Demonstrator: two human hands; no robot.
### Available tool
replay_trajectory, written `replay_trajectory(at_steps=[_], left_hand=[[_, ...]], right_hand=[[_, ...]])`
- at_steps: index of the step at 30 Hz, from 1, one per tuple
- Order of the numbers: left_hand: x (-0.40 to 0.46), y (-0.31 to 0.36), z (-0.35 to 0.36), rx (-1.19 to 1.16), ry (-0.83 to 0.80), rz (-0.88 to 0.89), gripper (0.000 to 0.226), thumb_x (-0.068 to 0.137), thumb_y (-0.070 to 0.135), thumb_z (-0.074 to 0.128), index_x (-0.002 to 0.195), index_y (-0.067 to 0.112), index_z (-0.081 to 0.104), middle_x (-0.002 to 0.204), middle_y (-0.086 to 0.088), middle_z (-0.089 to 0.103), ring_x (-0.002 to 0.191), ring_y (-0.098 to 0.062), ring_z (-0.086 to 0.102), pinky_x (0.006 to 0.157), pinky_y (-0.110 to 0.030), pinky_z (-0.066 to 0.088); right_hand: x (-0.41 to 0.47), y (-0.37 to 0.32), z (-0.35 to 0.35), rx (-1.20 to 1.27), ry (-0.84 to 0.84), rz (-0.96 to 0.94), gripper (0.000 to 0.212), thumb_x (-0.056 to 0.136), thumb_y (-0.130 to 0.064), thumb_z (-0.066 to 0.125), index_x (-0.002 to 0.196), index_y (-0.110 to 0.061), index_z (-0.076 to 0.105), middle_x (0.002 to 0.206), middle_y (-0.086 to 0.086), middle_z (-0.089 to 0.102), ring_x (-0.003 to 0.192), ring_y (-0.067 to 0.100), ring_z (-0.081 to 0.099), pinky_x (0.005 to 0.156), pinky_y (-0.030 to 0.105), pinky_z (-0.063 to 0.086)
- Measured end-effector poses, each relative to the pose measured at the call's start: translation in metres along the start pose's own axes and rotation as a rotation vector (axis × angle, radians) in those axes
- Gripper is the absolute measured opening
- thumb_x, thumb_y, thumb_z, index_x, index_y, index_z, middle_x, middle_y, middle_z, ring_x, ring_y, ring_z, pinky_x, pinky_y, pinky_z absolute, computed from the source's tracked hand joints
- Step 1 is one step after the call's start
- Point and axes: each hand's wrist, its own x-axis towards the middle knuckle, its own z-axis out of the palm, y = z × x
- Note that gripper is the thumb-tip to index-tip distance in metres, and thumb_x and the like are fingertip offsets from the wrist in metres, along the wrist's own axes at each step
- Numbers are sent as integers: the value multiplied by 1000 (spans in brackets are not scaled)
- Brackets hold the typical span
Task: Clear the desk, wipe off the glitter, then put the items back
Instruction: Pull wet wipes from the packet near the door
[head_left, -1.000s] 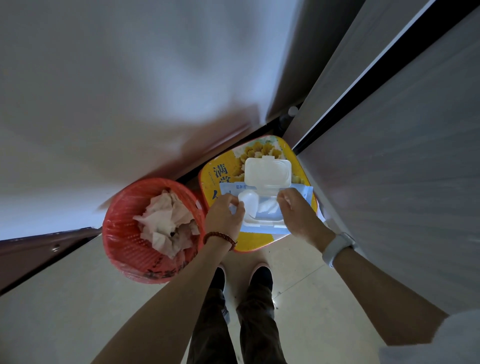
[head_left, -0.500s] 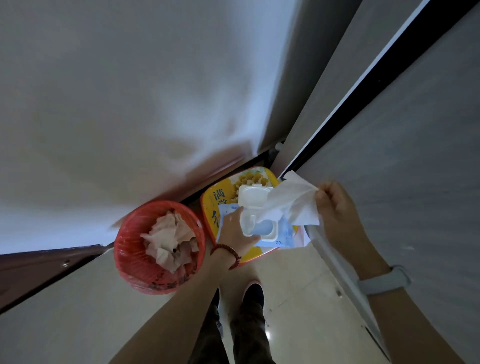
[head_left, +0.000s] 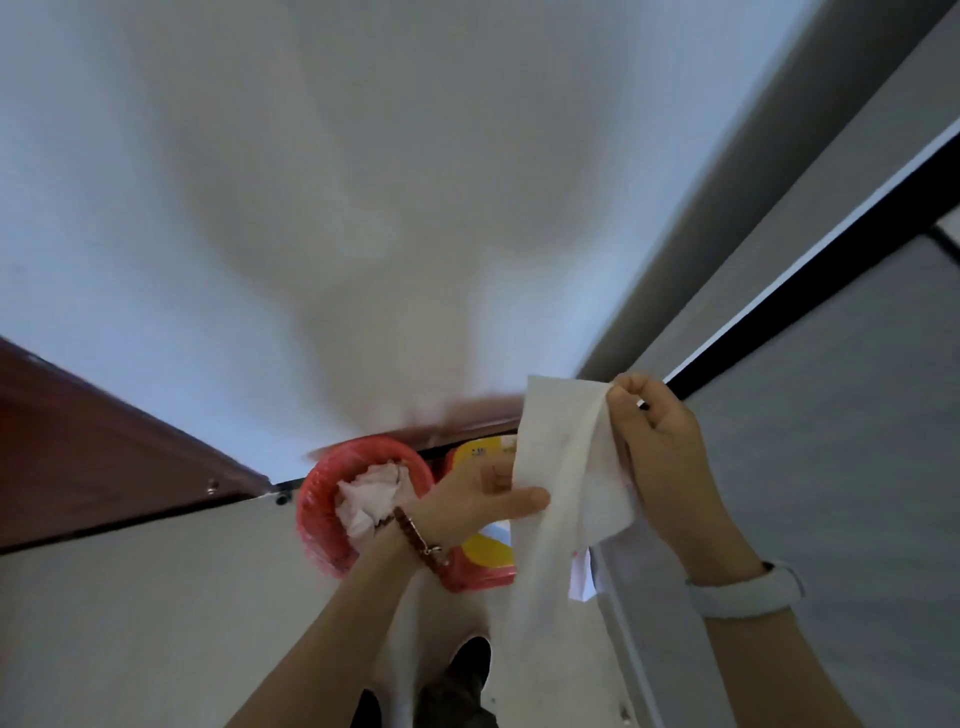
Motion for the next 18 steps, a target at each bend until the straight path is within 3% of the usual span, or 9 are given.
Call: replay_trajectory(at_steps=[2, 3, 5, 8, 11, 13, 15, 17, 18], left_hand=[[-35, 14, 3, -94, 146, 18, 12, 76, 20, 61, 86, 13, 61, 65, 11, 69, 63, 1, 62, 60, -14, 52], [-53, 21, 2, -155, 219, 31, 6, 84, 15, 56, 83, 9, 58, 56, 7, 66, 52, 1, 59, 51, -13, 50], [-91, 32, -7, -266, 362, 50, 16, 93, 6, 42, 81, 5, 53, 48, 1, 60, 39, -2, 54, 39, -14, 45], [-155, 35, -32, -357, 560, 60, 17, 92, 15, 43, 83, 7, 54, 57, -2, 64, 45, -10, 60, 41, -20, 49], [-226, 29, -51, -311, 738, 66, 13, 91, 21, 50, 87, 12, 58, 76, -5, 65, 60, -13, 63, 55, -26, 53], [-279, 23, -57, -287, 875, 70, 15, 92, 16, 46, 91, 13, 61, 82, -4, 66, 68, -11, 65, 61, -22, 56], [-336, 13, -55, -187, 1072, 78, 13, 91, 15, 49, 90, 14, 62, 79, -1, 66, 68, -10, 64, 59, -18, 53], [-395, -8, -53, -18, 1326, 53, 5, 89, 16, 54, 91, 14, 58, 79, -4, 65, 68, -15, 61, 54, -14, 49], [-424, -18, -49, 26, 1446, 31, 14, 87, 16, 57, 101, 13, 55, 81, -8, 64, 69, -16, 59, 54, -12, 47]], right_hand=[[-8, -11, 16, 78, 2, 49, 19, 93, -12, 47, 79, -16, 58, 53, -15, 58, 51, -3, 47, 52, 11, 40], [-14, -12, 24, 148, -28, 98, 16, 93, -18, 48, 84, -16, 62, 68, -14, 65, 65, 2, 55, 63, 16, 45], [-33, -11, 47, 381, -157, 328, 33, 88, -36, 45, 102, -12, 62, 97, 9, 68, 90, 21, 60, 80, 34, 45], [-79, -9, 97, 507, -386, 652, 49, 90, -45, 34, 100, -7, 62, 83, 12, 70, 76, 23, 64, 73, 35, 46], [-136, -20, 159, 439, -526, 738, 31, 89, -30, 47, 99, -4, 60, 75, 16, 58, 65, 27, 51, 62, 35, 40], [-171, -28, 192, 361, -609, 633, 12, 90, -13, 50, 92, -2, 57, 74, 13, 52, 61, 22, 50, 55, 28, 42], [-204, -40, 216, 312, -701, 412, 12, 88, -2, 51, 84, 0, 62, 67, 7, 56, 55, 13, 54, 49, 19, 46], [-239, -52, 239, 192, -725, 184, 16, 90, -4, 51, 80, -7, 63, 68, 2, 61, 59, 9, 58, 54, 12, 47], [-258, -58, 249, 108, -741, 83, 17, 90, -6, 52, 78, -15, 60, 71, 3, 61, 59, 8, 57, 54, 8, 45]])
